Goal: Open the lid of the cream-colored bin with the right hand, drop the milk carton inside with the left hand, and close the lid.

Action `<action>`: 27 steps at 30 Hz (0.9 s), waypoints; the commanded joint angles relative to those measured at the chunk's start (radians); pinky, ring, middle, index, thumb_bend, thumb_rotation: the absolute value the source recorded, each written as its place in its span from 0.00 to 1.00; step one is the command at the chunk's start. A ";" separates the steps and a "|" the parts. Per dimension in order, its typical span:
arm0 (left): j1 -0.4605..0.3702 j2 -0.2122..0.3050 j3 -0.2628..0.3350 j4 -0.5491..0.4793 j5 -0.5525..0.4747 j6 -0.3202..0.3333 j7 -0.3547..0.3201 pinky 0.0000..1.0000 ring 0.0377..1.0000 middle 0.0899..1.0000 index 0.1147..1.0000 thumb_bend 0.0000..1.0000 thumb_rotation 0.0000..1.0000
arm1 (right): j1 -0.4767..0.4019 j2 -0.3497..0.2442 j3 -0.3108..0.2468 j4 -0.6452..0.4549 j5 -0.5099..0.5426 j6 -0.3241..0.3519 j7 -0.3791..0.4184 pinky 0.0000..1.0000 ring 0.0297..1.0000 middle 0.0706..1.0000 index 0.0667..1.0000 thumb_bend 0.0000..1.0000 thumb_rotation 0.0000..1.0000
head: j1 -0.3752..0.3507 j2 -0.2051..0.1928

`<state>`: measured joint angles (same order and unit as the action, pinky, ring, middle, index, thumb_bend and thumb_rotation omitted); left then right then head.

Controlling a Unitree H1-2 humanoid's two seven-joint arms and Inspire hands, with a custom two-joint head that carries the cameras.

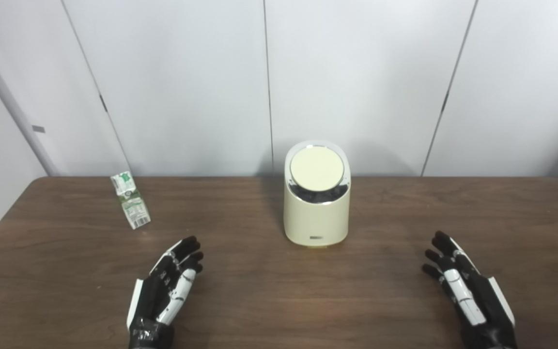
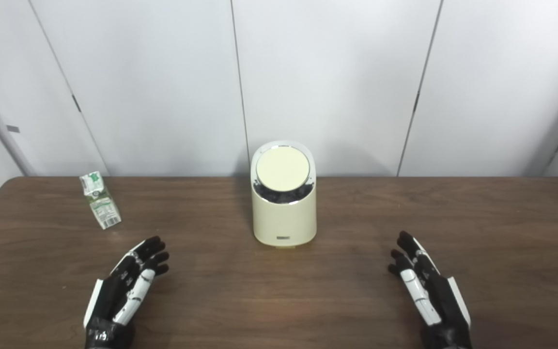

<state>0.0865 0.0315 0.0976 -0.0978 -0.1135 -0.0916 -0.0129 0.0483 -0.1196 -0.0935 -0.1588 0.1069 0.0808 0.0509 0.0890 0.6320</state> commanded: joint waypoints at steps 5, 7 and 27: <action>0.032 -0.003 -0.004 0.027 -0.007 0.003 -0.005 0.78 0.79 0.80 0.79 0.49 0.45 | -0.009 -0.006 -0.009 -0.033 0.006 0.005 -0.001 0.83 0.88 0.92 0.90 0.46 0.70 | 0.002 0.000; 0.031 -0.002 -0.004 0.029 -0.009 0.002 -0.007 0.78 0.79 0.80 0.79 0.49 0.45 | -0.009 -0.008 -0.009 -0.030 0.000 0.003 -0.002 0.83 0.88 0.92 0.90 0.46 0.71 | 0.002 0.000; 0.028 0.006 -0.003 0.043 -0.011 -0.013 -0.012 0.79 0.81 0.81 0.81 0.48 0.44 | -0.013 0.001 -0.006 -0.010 0.008 -0.013 0.001 0.83 0.89 0.92 0.90 0.45 0.70 | -0.029 -0.024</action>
<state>0.0862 0.0350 0.0974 -0.0981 -0.1223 -0.0887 -0.0149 0.0482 -0.1189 -0.0969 -0.1618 0.1144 0.0891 0.0525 0.0583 0.6075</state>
